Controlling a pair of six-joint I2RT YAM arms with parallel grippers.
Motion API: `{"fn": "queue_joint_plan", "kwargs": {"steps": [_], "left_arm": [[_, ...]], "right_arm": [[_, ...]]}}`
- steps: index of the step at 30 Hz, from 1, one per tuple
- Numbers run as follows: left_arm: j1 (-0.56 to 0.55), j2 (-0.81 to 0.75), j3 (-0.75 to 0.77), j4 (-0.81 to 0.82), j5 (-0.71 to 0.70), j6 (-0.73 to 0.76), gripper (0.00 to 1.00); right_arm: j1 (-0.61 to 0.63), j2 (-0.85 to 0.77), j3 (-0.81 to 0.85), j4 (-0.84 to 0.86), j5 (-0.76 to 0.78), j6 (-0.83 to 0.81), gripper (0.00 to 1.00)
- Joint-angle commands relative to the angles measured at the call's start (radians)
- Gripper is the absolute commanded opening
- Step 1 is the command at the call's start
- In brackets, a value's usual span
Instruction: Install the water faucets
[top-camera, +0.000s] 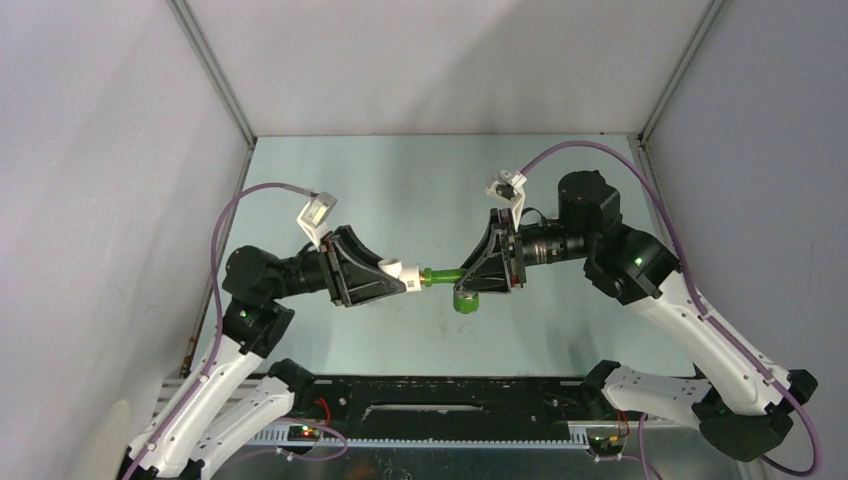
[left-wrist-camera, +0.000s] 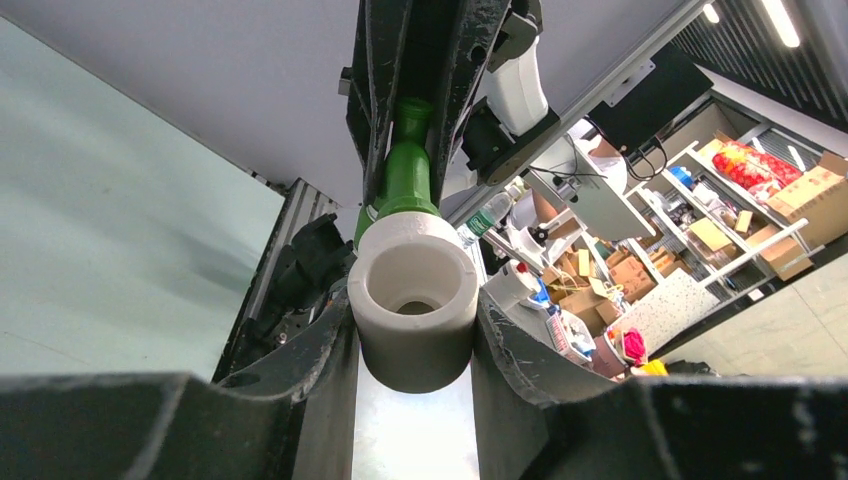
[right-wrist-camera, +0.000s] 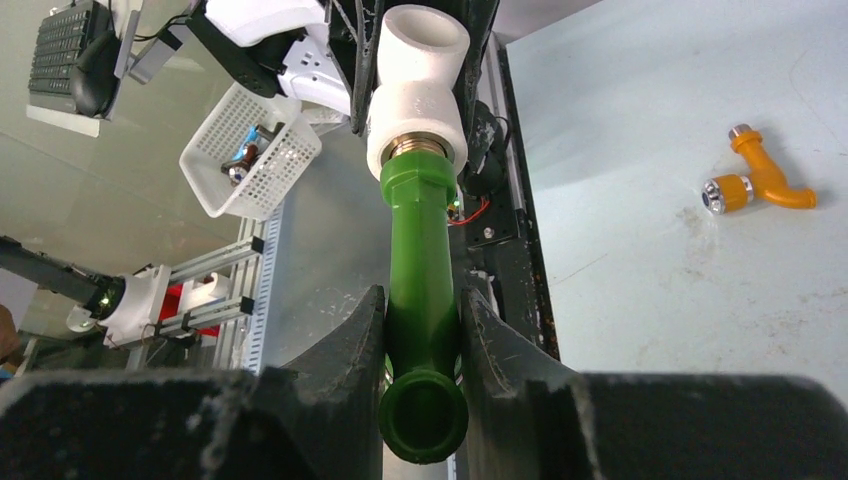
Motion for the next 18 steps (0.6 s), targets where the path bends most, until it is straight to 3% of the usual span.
{"fn": "queue_joint_plan", "kwargs": {"steps": [1,18], "left_arm": [[-0.013,0.018,0.032,-0.019,-0.030,0.042,0.00],[-0.025,-0.010,0.006,0.078,-0.004,0.186,0.00]], "right_arm": [[0.019,0.019,0.031,0.056,0.028,-0.007,0.00],[0.001,0.055,0.029,0.140,-0.086,0.097,0.00]]}}
